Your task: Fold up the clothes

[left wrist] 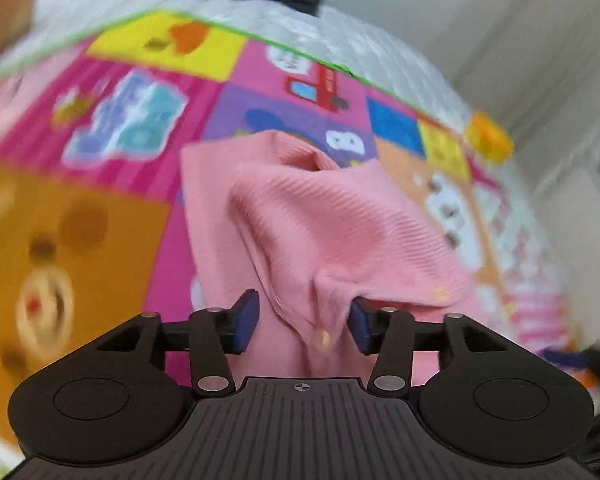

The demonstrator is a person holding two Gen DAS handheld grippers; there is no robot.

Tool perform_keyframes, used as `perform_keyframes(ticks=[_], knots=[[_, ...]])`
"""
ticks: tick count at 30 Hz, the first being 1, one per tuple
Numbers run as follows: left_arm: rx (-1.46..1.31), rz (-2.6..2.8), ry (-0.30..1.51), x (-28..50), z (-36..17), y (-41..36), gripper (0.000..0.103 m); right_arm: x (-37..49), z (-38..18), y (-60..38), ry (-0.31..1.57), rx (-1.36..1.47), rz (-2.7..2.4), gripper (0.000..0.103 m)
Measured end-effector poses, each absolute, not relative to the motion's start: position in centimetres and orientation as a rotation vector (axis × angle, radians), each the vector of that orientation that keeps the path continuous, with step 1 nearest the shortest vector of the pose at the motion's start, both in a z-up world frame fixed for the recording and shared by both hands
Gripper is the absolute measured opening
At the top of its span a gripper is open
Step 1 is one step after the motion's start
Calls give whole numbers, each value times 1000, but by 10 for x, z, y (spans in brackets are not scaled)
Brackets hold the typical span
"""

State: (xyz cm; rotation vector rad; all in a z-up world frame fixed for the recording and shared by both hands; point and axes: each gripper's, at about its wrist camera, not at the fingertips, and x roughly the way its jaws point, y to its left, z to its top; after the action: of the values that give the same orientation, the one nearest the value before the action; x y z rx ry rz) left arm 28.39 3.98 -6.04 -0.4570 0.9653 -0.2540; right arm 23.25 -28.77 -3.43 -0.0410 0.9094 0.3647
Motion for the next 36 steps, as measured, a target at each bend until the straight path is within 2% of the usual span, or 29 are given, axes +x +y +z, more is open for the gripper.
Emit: perform_keyframes(ticks=[1, 3, 4, 8, 10, 17, 20, 24, 28, 36], knots=[[-528, -262, 953, 272, -61, 46, 66, 237, -39, -289, 915, 28, 342, 103], [-604, -274, 928, 252, -65, 49, 76, 246, -55, -289, 993, 227, 335, 103], [-589, -279, 926, 246, -65, 48, 77, 247, -63, -287, 1033, 312, 351, 103], [-360, -272, 896, 239, -60, 37, 80, 229, -55, -273, 1033, 249, 395, 103], [-299, -247, 852, 238, -56, 41, 89, 220, -50, -266, 1030, 213, 416, 103], [-288, -195, 901, 244, -71, 58, 92, 188, -33, -240, 1019, 87, 489, 103], [-269, -210, 896, 243, -74, 55, 93, 199, -16, -242, 881, 27, 367, 103], [-162, -220, 848, 243, -74, 43, 95, 226, -36, -234, 772, -33, 236, 103], [-61, -166, 864, 247, -84, 41, 95, 240, -86, -222, 870, -139, 147, 103], [-99, -159, 881, 251, -85, 48, 96, 240, -90, -225, 894, -73, 131, 103]])
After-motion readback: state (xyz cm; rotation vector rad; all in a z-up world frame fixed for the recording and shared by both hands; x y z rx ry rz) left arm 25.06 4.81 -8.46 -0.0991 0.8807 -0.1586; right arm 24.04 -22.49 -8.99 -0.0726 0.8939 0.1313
